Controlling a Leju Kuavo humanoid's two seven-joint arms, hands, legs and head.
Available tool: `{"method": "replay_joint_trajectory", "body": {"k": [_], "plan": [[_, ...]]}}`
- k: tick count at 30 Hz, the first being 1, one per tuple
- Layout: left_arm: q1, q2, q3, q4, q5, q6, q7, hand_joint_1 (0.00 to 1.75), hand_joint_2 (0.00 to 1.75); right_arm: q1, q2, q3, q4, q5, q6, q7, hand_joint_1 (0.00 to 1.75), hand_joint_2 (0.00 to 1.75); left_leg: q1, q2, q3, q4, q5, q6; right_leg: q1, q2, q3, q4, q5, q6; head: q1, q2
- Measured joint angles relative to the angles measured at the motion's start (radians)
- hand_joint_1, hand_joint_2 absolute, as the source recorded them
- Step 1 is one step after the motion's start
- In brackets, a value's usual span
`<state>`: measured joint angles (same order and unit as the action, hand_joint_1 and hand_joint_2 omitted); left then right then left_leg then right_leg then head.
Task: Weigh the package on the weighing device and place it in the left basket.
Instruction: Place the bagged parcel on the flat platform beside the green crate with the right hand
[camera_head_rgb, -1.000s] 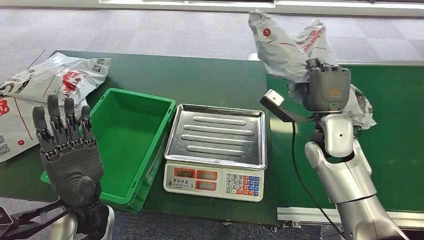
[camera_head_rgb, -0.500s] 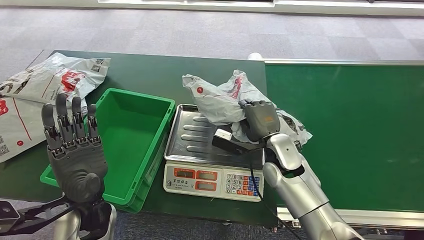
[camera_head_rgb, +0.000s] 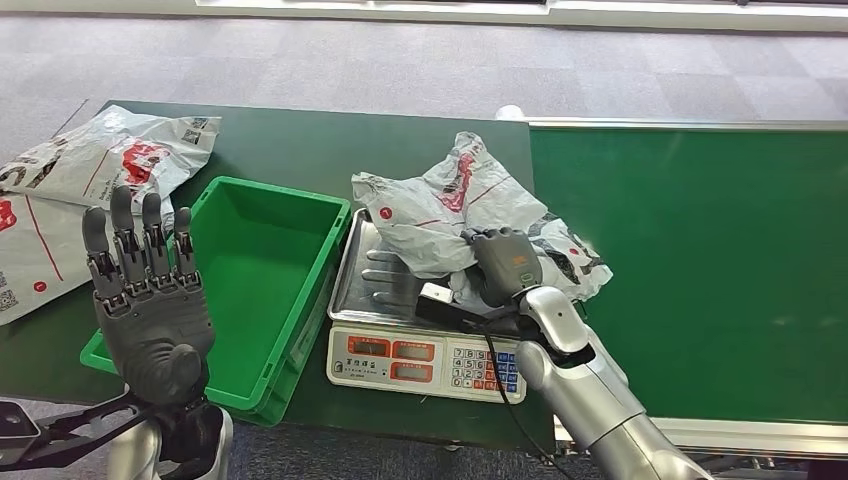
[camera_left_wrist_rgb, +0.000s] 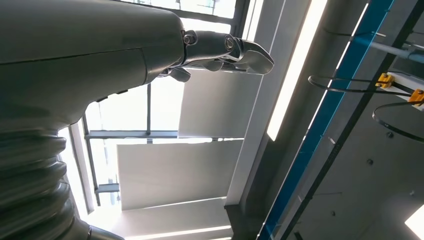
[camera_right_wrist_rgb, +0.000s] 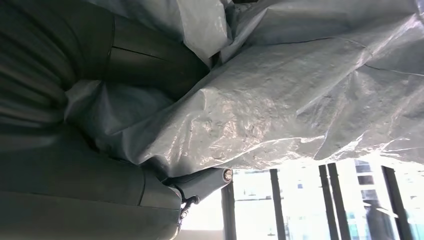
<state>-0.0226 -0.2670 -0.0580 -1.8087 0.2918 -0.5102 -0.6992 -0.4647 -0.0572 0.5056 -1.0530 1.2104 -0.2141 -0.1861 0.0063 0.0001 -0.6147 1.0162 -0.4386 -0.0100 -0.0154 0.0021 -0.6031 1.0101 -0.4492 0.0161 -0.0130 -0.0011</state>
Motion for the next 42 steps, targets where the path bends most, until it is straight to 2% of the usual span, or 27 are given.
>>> {"method": "replay_joint_trajectory", "body": {"k": [2,6,8,12,15,16,19,26,30,36,42], "plan": [[-0.001,0.000,0.000,0.003,0.001,-0.004,0.000,0.00,1.75,0.008,-0.002,0.004,0.000,-0.033,-0.008,-0.062,1.75,1.75,0.000,0.000,0.000,0.000,0.000,0.000,0.000,0.000,0.000,0.000,0.000,0.000,0.000,0.000],[-0.002,0.000,0.000,0.016,0.002,-0.019,0.000,0.00,1.75,0.035,-0.015,0.055,-0.019,-0.118,-0.016,-0.279,1.75,1.75,0.000,0.000,0.000,0.000,0.000,0.000,0.000,0.001,0.000,0.000,0.000,0.000,0.000,0.000],[-0.003,0.000,0.000,0.022,0.002,-0.022,0.000,0.00,1.75,0.046,-0.019,0.087,-0.031,-0.130,-0.014,-0.319,1.75,1.75,0.000,0.001,0.000,0.000,0.000,0.000,0.000,0.001,-0.001,0.000,0.000,0.000,0.000,0.000],[-0.004,0.000,0.000,0.029,0.001,-0.027,0.000,0.00,1.75,0.050,-0.025,0.124,-0.042,-0.139,-0.011,-0.326,1.75,1.75,0.000,0.001,0.000,0.000,0.000,0.000,0.000,0.001,-0.001,0.000,0.000,0.000,0.000,0.000],[-0.004,0.000,0.000,0.029,0.000,-0.032,0.000,0.00,1.75,0.044,-0.026,0.156,-0.045,-0.147,-0.001,-0.320,0.44,1.75,0.000,0.001,0.000,0.000,0.000,0.000,0.000,0.002,0.000,0.000,0.000,0.000,0.000,0.000],[-0.004,0.000,0.000,0.029,-0.001,-0.032,0.000,0.00,1.75,0.039,-0.026,0.167,-0.045,-0.149,0.002,-0.313,0.00,1.31,0.000,0.001,0.000,0.000,0.000,0.000,0.000,0.002,0.000,0.000,0.000,0.000,0.000,0.000],[-0.003,0.000,0.000,0.024,-0.002,-0.032,0.000,0.00,1.75,0.019,-0.021,0.198,-0.041,-0.149,0.006,-0.278,0.00,0.00,0.000,0.001,0.000,0.000,0.000,0.000,0.000,0.001,0.000,0.000,0.000,0.000,0.000,0.000],[0.002,0.000,0.010,0.005,-0.007,-0.045,-0.001,0.00,1.75,-0.023,-0.017,0.222,-0.025,-0.109,-0.044,-0.179,0.00,0.00,0.000,0.001,0.000,0.000,0.000,0.000,0.000,0.001,0.000,0.000,0.000,0.000,0.000,0.000],[0.008,-0.003,0.029,-0.010,-0.021,-0.052,-0.001,0.00,1.75,-0.042,-0.035,0.198,-0.070,-0.118,-0.079,-0.128,0.00,0.00,0.000,0.000,0.000,0.000,0.000,0.000,0.000,0.001,0.000,0.000,0.000,0.000,0.000,0.000],[0.015,-0.004,0.050,-0.034,-0.030,-0.048,-0.001,0.00,1.75,-0.046,-0.063,0.091,-0.249,-0.149,-0.086,-0.122,0.00,0.00,0.000,0.000,0.000,0.000,0.000,0.000,0.000,0.001,0.000,0.000,0.000,0.000,0.000,0.000],[0.018,-0.005,0.059,-0.046,-0.030,-0.048,-0.001,0.00,1.75,-0.041,-0.073,0.057,-0.330,-0.149,-0.084,-0.122,0.00,0.00,0.000,0.000,0.000,0.000,0.000,0.000,0.000,0.001,0.000,0.000,0.000,0.000,0.000,0.000]]}}
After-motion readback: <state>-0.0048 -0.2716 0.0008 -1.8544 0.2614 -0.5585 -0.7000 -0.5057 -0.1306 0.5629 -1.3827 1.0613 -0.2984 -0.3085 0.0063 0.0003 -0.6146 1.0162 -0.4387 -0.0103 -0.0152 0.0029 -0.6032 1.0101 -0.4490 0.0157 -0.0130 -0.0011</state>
